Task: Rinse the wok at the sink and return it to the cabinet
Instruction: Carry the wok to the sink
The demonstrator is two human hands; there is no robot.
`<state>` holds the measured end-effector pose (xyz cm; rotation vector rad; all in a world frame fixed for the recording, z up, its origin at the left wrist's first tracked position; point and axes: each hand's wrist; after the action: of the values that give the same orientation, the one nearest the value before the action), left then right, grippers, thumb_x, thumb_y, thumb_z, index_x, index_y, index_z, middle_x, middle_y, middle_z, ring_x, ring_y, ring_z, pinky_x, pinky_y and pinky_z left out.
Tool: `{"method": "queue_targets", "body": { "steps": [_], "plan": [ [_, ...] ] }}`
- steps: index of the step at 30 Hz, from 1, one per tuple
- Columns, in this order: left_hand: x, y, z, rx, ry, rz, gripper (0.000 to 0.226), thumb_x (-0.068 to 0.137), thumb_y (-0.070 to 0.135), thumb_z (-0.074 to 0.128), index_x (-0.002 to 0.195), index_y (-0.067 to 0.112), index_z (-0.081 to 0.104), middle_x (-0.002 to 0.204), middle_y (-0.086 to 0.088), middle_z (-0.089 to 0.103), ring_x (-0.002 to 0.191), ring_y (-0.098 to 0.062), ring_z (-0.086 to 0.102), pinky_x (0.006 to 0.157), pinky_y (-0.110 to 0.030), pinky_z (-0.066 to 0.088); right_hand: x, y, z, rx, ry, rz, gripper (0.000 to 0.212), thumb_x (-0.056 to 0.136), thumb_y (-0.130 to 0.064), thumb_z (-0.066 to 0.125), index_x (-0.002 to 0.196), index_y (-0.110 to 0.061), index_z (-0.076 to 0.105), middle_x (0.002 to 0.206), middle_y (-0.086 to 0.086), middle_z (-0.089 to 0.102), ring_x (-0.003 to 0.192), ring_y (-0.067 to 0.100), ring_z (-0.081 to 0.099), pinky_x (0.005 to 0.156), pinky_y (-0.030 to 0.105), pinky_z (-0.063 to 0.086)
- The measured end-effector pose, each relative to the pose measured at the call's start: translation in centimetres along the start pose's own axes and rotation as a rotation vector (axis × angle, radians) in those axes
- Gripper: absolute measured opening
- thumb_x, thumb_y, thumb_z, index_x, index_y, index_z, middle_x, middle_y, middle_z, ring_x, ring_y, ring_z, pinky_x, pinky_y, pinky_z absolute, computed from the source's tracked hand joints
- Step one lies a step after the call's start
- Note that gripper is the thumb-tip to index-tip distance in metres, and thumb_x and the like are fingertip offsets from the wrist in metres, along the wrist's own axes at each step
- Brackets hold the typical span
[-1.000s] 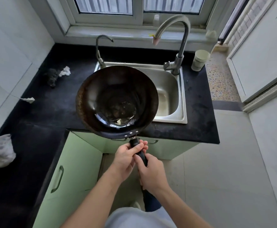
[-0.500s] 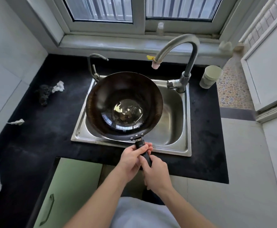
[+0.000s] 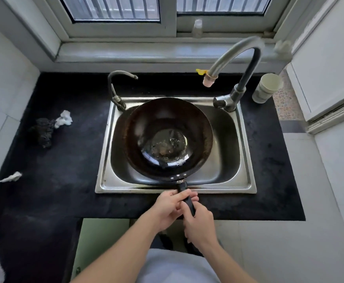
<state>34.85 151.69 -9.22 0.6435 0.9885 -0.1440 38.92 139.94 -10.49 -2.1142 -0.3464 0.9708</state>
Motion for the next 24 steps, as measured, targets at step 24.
{"method": "queue_targets", "body": {
  "steps": [24],
  "plan": [
    [0.6,0.7,-4.1,0.164,0.017,-0.123,0.026,0.093,0.028,0.064,0.106,0.008,0.075,0.093,-0.001,0.078,0.075,-0.010,0.070,0.065,-0.026,0.053,0.6,0.0,6.1,0.067,0.131,0.058,0.014,0.100,-0.029,0.052,0.093,-0.022,0.063,0.073,-0.001,0.069,0.063,0.013,0.065,0.064,0.044,0.060]
  ]
}}
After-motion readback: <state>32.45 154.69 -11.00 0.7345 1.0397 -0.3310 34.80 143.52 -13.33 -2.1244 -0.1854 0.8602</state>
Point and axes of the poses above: each hand's wrist, its own x-axis towards the middle knuckle, its own z-axis out of the palm, y = z × x
